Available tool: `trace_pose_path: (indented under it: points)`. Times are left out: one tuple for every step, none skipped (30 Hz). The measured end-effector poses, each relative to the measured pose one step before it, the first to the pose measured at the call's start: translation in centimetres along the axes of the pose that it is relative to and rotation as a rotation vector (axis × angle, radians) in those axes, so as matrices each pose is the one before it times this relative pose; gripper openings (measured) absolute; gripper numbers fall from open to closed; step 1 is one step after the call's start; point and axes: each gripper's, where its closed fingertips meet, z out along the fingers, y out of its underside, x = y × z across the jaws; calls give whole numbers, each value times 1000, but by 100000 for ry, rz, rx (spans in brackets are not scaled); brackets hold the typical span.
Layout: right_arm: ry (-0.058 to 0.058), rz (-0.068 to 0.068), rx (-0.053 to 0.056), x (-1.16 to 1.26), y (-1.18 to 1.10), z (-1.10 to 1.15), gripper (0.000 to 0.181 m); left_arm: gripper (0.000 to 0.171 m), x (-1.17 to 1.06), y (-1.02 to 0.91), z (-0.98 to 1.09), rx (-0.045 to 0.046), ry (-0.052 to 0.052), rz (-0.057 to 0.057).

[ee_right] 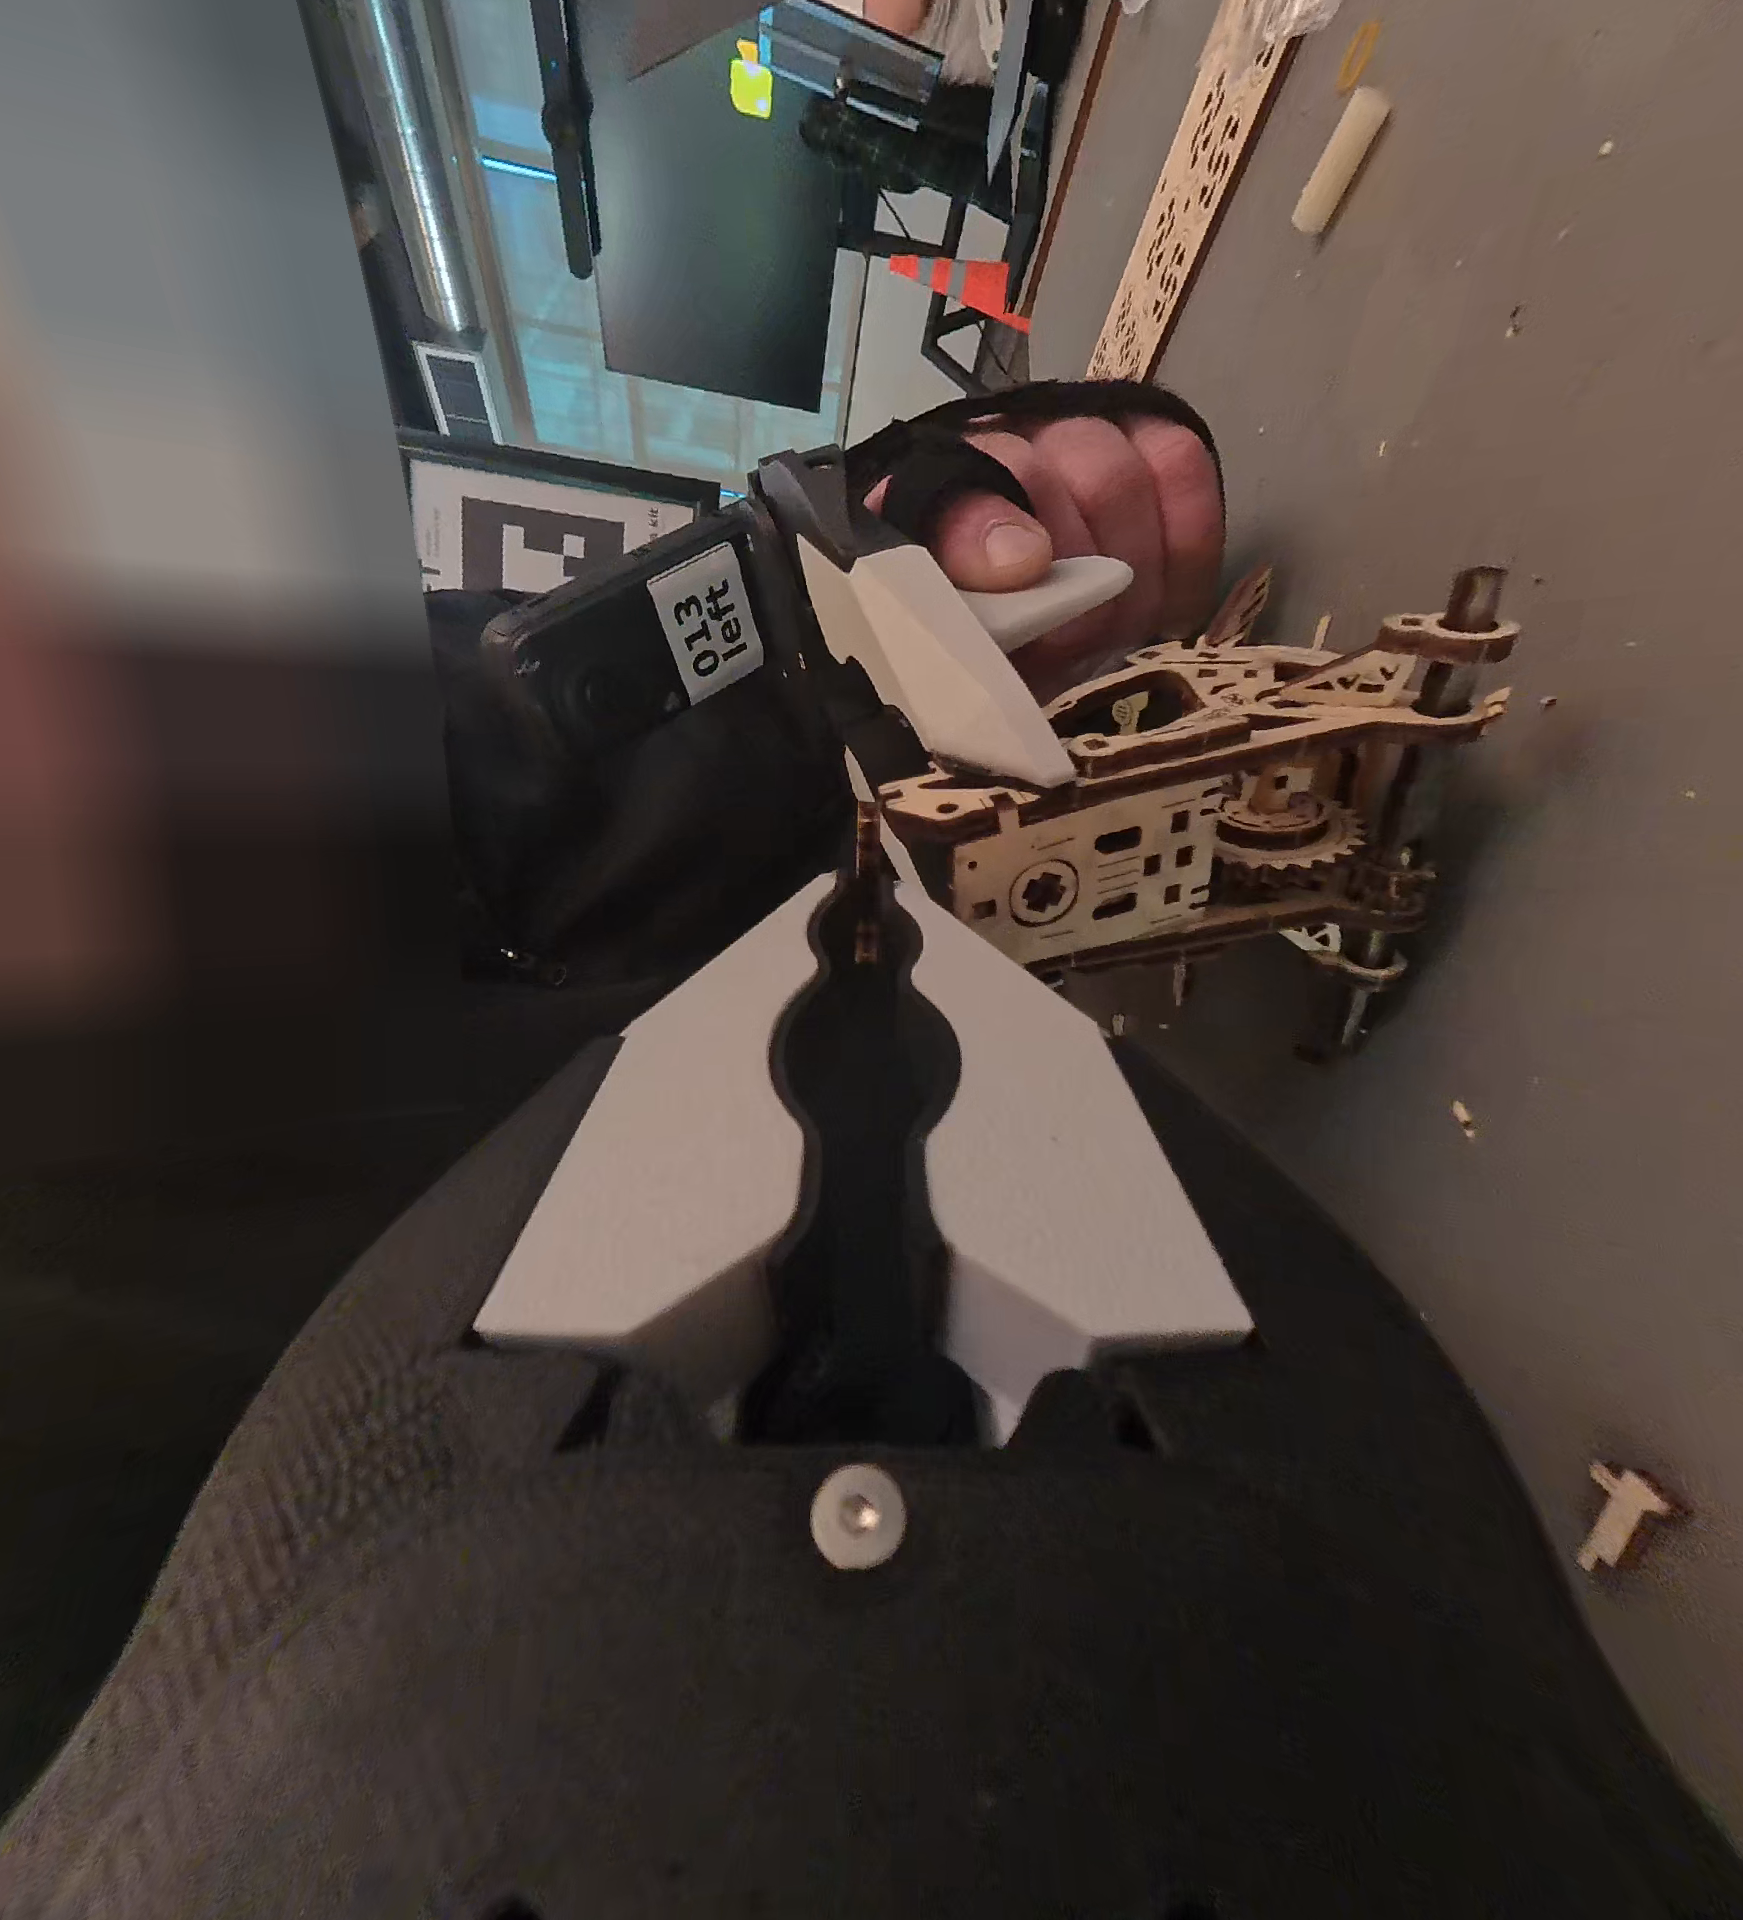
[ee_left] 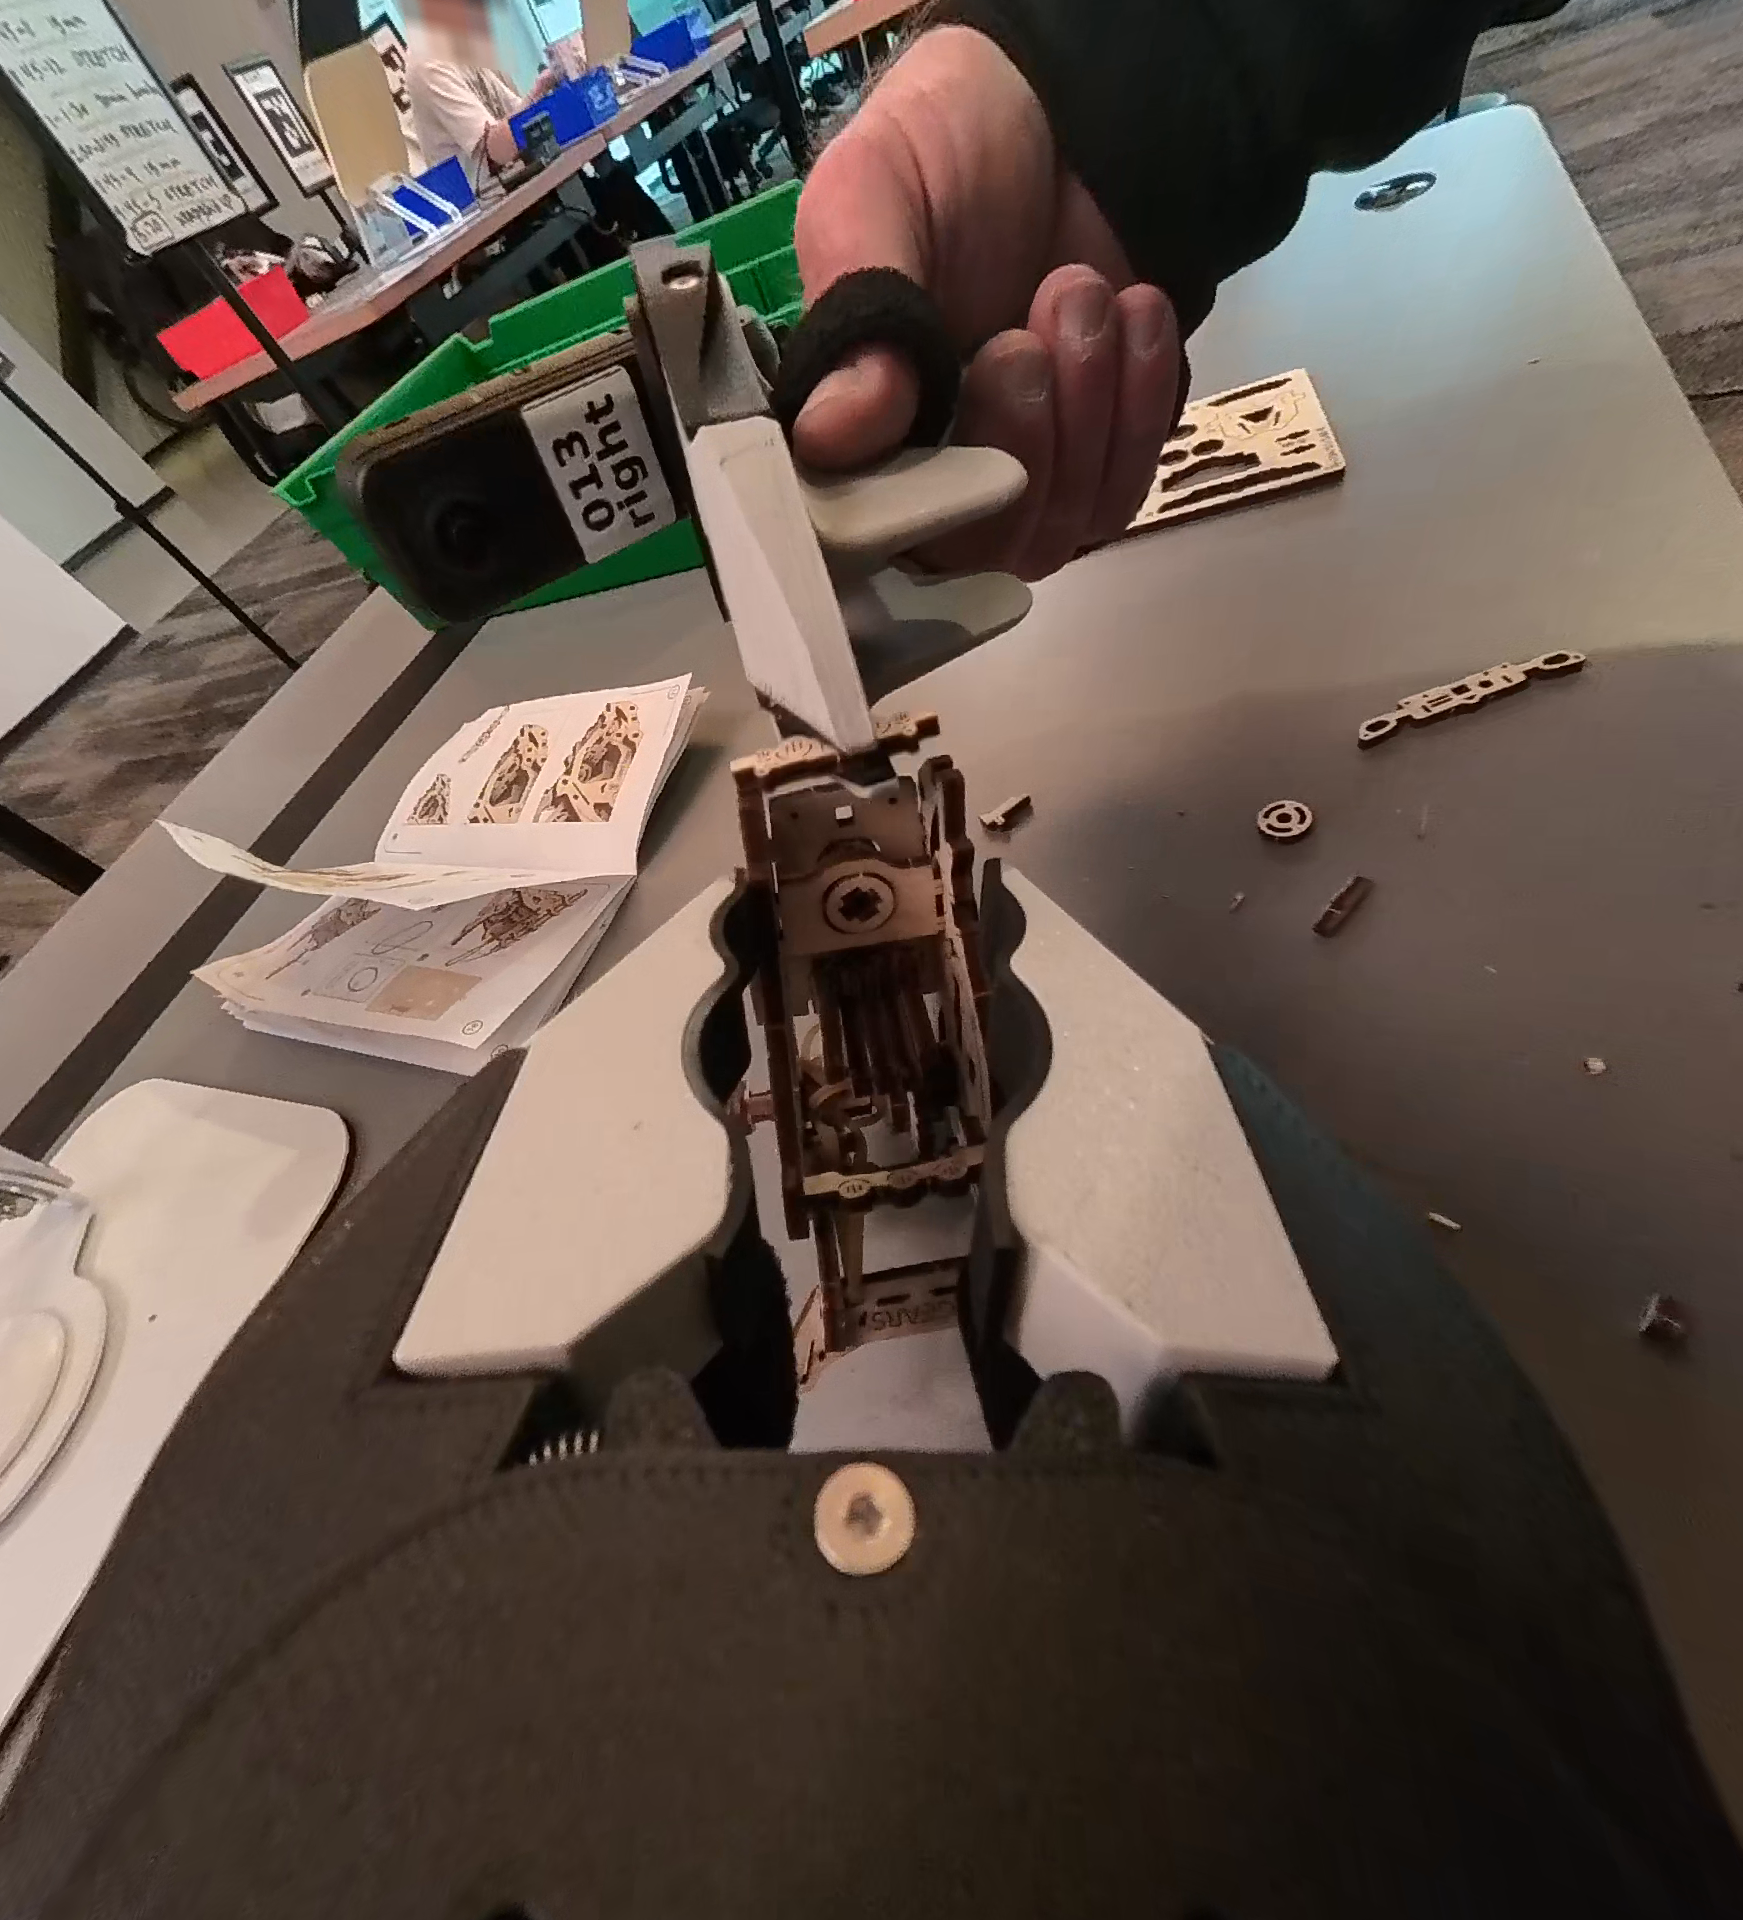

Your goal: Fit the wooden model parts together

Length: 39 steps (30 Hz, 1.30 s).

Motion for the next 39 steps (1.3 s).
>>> trace_pose_path:
  points:
    - [139, 526, 372, 72, -17, -145, 1, 40, -5, 4, -4, 2, -89, 195]
    - [330, 44, -104, 27, 67, -103, 1, 40, 30, -35, 19, 105, 2, 200]
    - [910, -16, -401, 4, 70, -12, 1, 40, 49, -54, 16, 148, 1, 477]
    - [1935, -249, -207, 40, -16, 17, 1, 40, -18, 7, 0, -139, -181, 231]
    - [2347, -490, -42, 59, -67, 9, 1, 40, -60, 28, 18, -30, -64, -813]
    - [1979, -478, -148, 50, -24, 23, 1, 40, -38, 6, -3, 222, 216, -593]
    - [1561, 89, 61, 34, -42, 7, 1, 40, -31, 24, 12, -97, 2, -202]
    - [1368, -57, -81, 27, -25, 4, 0, 40, -18, -4, 6, -52, -111, -99]
    - [1557, -747, -413, 20, 48, 15, 0, 40, 21, -33, 9, 400, 127, -243]
    - [1600, -489, -357, 9, 36, 1, 1, 40, 12, -28, 15, 391, 245, -143]
    - [1617, -871, -342, -10, 24, 49, 1, 40, 9, -40, -24, 316, 229, -88]
    - [1642, -435, -18, 41, -28, 35, 0, 40, -22, 0, -16, 104, 74, -250]
    - [1310, -198, 262, 67, -75, 31, 0, 41, -46, 8, 20, 117, -41, -540]
    - [660, -46, -159, 67, 26, 70, 1, 45, -80, -24, 34, 160, -205, -401]
    - [182, 268, 638, 78, -102, 67, 1, 53, -90, -209, -16, 682, -582, -288]
    - [85, 97, 953, 55, -159, 56, 1, 56, -40, -310, -79, 1272, -406, 113]
    - [-262, -92, -43, -21, -21, 75, 1, 58, -121, -298, -120, 1477, -835, 207]
    - [-42, -168, 104, 21, -58, 30, 0, 61, -135, -301, -139, 1570, -634, -302]
    - [45, 123, 524, 49, -135, 6, 1, 60, -197, -175, -104, 665, -762, -845]
    - [-83, 159, 215, 25, -88, -2, 1, 60, -239, -160, -124, 368, -1328, -353]
    - [-17, 32, -190, -8, -21, 51, 1, 55, -115, -373, -175, 1495, -1002, 713]
    - [320, 42, -67, 9, -45, 54, 1, 48, 90, -512, -177, 2008, -289, 1590]
    - [285, -131, -198, -13, -37, 47, 1, 40, 156, -367, -73, 1088, -210, 2199]
    - [-4, 172, -160, 6, -2, 23, 1, 36, 175, -16, 124, -646, 206, 1309]
    - [49, 484, 569, 58, -105, -36, 1, 36, 0, 221, 242, -1678, -457, -407]
    - [-363, 420, 335, 34, -39, -76, 1, 34, -185, 35, 96, -289, -1218, -503]
    - [-659, 192, -176, -31, 53, 0, 1, 30, -86, -74, -15, 205, -100, -676]
    - [-290, 304, 235, 4, -6, 26, 2, 29, 21, -29, -27, 49, 724, -623]
    - [-174, 240, 412, 3, -44, 6, 1, 29, -38, 27, -7, 149, -194, -261]
    - [-383, -188, -251, -22, 52, 28, 2, 29, 7, -39, -28, 440, -280, 172]
    - [-372, -191, -88, -26, 24, 24, 1, 32, -132, -14, -24, -129, -1079, -173]
    - [-479, 39, 59, -25, 5, 27, 1, 38, -319, -84, -81, 360, -1868, -371]
    - [-730, -76, 32, -57, 26, 34, 1, 39, -128, -125, -123, 983, -256, -189]
    - [-940, 59, 39, -83, 23, 22, 1, 40, 25, 69, -18, 51, 991, -697]
    - [-644, -12, 228, -37, -21, 2, 1, 40, -27, 165, 63, -408, 369, -1232]
    - [-781, -100, 231, -79, -22, -12, 1, 39, 52, -8, 8, 331, 645, -880]
    - [-1265, -90, 122, -150, -4, -7, 1, 36, 168, 9, 31, -259, 1011, 343]
    - [-231, 76, 148, 5, -7, -15, 1, 32, 143, -16, 29, 12, 671, 561]
    - [-223, 123, 133, 3, 0, -25, 1, 32, 36, 1, 26, 168, 81, -168]
